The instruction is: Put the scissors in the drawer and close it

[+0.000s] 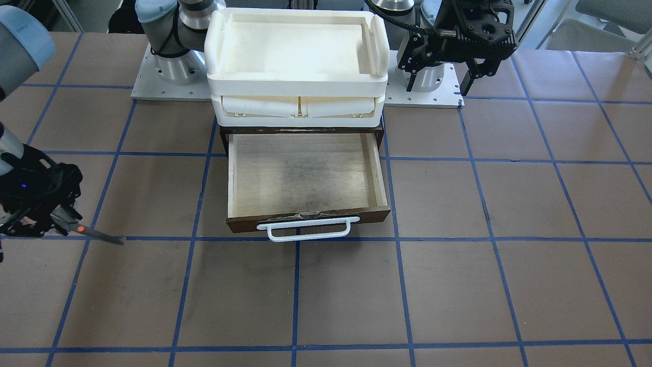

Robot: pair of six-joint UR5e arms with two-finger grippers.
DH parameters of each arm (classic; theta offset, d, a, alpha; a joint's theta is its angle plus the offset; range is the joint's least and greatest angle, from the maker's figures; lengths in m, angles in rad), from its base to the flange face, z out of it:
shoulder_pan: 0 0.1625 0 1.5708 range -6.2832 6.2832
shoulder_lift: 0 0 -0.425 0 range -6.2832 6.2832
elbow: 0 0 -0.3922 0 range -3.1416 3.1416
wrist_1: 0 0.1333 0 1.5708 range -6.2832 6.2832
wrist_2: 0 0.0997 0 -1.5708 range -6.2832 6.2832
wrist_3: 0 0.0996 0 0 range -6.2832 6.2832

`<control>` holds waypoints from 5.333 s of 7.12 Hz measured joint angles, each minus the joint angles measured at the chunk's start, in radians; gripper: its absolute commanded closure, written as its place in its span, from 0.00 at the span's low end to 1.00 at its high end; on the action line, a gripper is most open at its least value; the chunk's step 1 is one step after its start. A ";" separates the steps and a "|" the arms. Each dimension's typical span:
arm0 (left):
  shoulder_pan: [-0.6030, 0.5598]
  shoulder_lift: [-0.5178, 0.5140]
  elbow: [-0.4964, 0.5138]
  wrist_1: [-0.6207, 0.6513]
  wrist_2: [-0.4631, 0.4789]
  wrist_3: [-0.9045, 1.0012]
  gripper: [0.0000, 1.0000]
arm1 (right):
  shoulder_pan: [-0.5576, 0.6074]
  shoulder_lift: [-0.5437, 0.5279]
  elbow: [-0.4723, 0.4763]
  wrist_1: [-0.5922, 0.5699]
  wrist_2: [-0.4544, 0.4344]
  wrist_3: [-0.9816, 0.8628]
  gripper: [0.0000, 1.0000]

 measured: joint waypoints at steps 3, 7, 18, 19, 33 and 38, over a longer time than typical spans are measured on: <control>-0.004 -0.002 -0.007 0.000 0.001 -0.004 0.00 | 0.243 -0.052 -0.002 0.056 -0.004 0.194 1.00; -0.007 0.008 -0.017 0.000 0.002 -0.005 0.00 | 0.550 -0.023 -0.002 0.016 0.000 0.429 1.00; -0.011 0.025 -0.029 -0.025 0.000 -0.037 0.00 | 0.659 0.080 0.089 -0.158 0.034 0.226 1.00; -0.011 0.029 -0.029 -0.025 0.001 -0.036 0.00 | 0.659 0.080 0.092 -0.158 0.040 0.220 1.00; -0.011 0.037 -0.031 -0.028 0.006 -0.005 0.00 | 0.579 0.086 -0.126 0.085 0.132 0.247 0.15; -0.011 0.040 -0.032 -0.029 0.005 -0.005 0.00 | 0.189 -0.059 -0.182 0.288 0.146 0.398 0.06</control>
